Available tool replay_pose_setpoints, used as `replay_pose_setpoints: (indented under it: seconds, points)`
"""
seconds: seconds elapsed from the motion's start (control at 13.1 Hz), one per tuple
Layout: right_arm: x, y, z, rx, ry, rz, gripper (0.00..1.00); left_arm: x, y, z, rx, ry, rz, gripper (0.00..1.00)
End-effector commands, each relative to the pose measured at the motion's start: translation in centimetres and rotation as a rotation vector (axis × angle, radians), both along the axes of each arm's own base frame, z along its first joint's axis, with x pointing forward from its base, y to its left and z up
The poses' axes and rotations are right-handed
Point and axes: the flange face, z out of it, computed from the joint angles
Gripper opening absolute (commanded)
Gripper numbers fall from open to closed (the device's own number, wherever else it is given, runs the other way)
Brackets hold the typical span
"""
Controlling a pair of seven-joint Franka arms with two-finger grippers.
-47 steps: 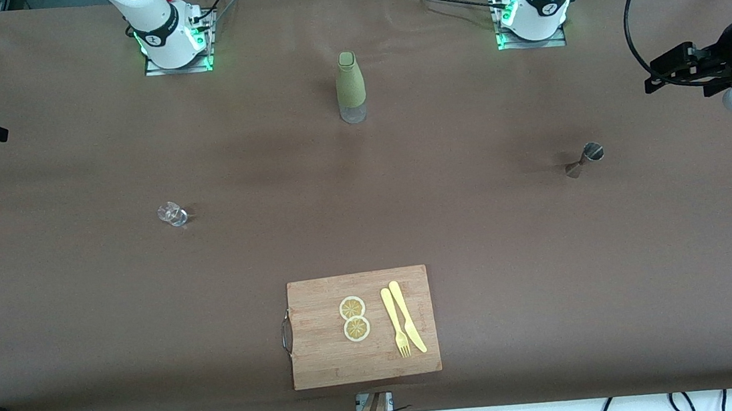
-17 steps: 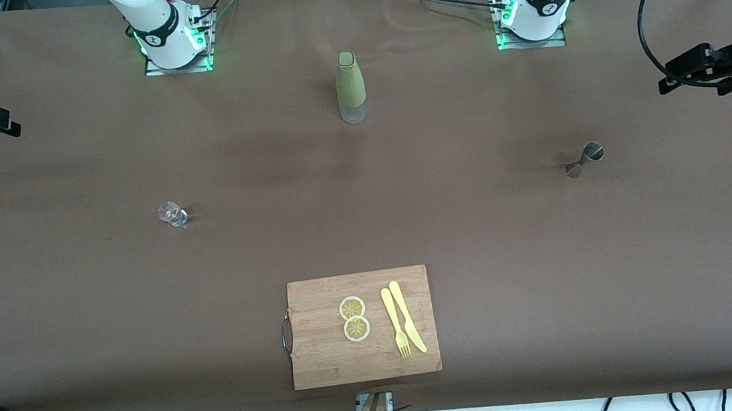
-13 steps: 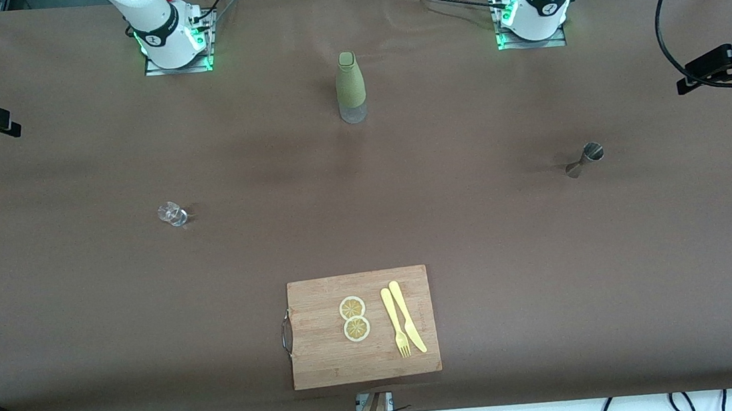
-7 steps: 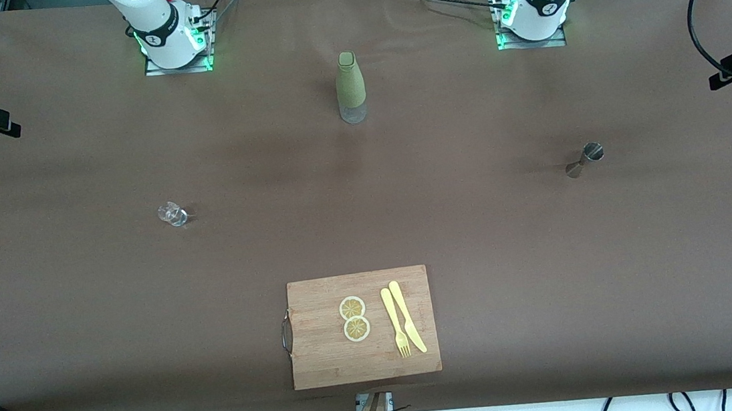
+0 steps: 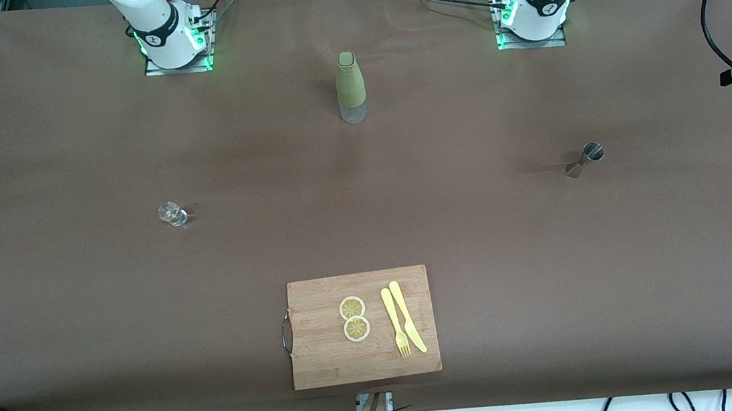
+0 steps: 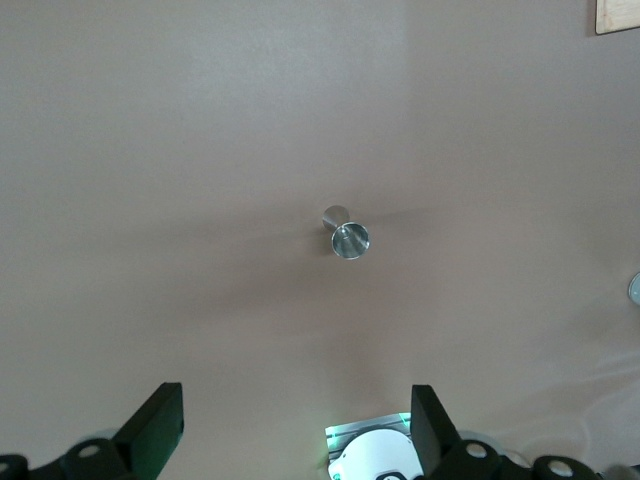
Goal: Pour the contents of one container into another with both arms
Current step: 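Reach the right gripper to the glass beaker while the left gripper reaches the jigger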
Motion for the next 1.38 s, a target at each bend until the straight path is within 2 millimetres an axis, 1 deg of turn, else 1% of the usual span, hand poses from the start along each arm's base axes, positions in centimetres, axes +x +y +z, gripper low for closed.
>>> replay_pose_setpoints:
  seconds: [0.0, 0.08, 0.15, 0.31, 0.38, 0.46, 0.54, 0.61, 0.69, 0.76, 0.84, 0.92, 0.99, 1.07, 1.15, 1.3]
  points:
    - [0.0, -1.1, -0.8, 0.076, -0.018, 0.172, 1.00, -0.5, 1.4, -0.2, -0.035, -0.016, -0.072, 1.00]
    - [0.0, -1.2, -0.9, 0.082, -0.023, 0.221, 1.00, -0.4, 2.7, -0.9, -0.043, -0.020, -0.107, 1.00]
    - [0.1, -1.3, -1.3, 0.086, -0.017, 0.229, 1.00, -0.3, 4.2, -1.6, -0.071, -0.028, -0.136, 1.00]
    - [0.6, -2.2, -3.2, 0.097, 0.017, 0.212, 1.00, -0.7, 6.7, -3.3, -0.129, -0.024, -0.111, 1.00]
    - [0.7, -2.4, -4.0, 0.111, 0.031, 0.234, 1.00, -1.1, 7.9, -4.9, -0.165, -0.005, -0.080, 1.00]
    - [0.6, -2.3, -5.1, 0.156, 0.060, 0.276, 1.00, -1.3, 9.2, -7.3, -0.239, 0.003, -0.067, 1.00]
    - [0.9, -2.3, -6.8, 0.216, 0.075, 0.305, 1.00, -1.0, 10.7, -9.7, -0.294, -0.012, -0.116, 1.00]
    - [0.9, -3.2, -8.3, 0.266, 0.069, 0.326, 1.00, -0.3, 11.1, -12.1, -0.341, -0.036, -0.233, 1.00]
    - [1.0, -4.0, -9.7, 0.319, 0.047, 0.391, 1.00, -0.1, 11.5, -14.2, -0.411, -0.073, -0.307, 1.00]
    - [1.1, -5.2, -11.7, 0.392, 0.014, 0.454, 1.00, -0.2, 12.5, -16.2, -0.477, -0.104, -0.345, 1.00]
    - [1.2, -6.1, -13.3, 0.475, -0.037, 0.500, 1.00, -0.5, 13.3, -18.1, -0.540, -0.140, -0.407, 1.00]
    - [1.2, -6.7, -14.7, 0.530, -0.080, 0.551, 1.00, -1.4, 14.5, -20.2, -0.603, -0.181, -0.445, 1.00]
    - [1.4, -7.0, -16.3, 0.579, -0.127, 0.650, 1.00, -2.1, 15.3, -22.9, -0.673, -0.217, -0.475, 1.00]
    - [1.4, -7.4, -18.1, 0.639, -0.184, 0.713, 1.00, -2.8, 16.0, -25.6, -0.732, -0.260, -0.511, 1.00]
    - [1.2, -8.4, -19.9, 0.693, -0.233, 0.731, 1.00, -3.2, 16.2, -27.7, -0.786, -0.316, -0.554, 1.00]
    - [1.2, -9.1, -23.4, 0.767, -0.320, 0.849, 1.00, -3.3, 16.2, -31.2, -0.859, -0.415, -0.672, 1.00]
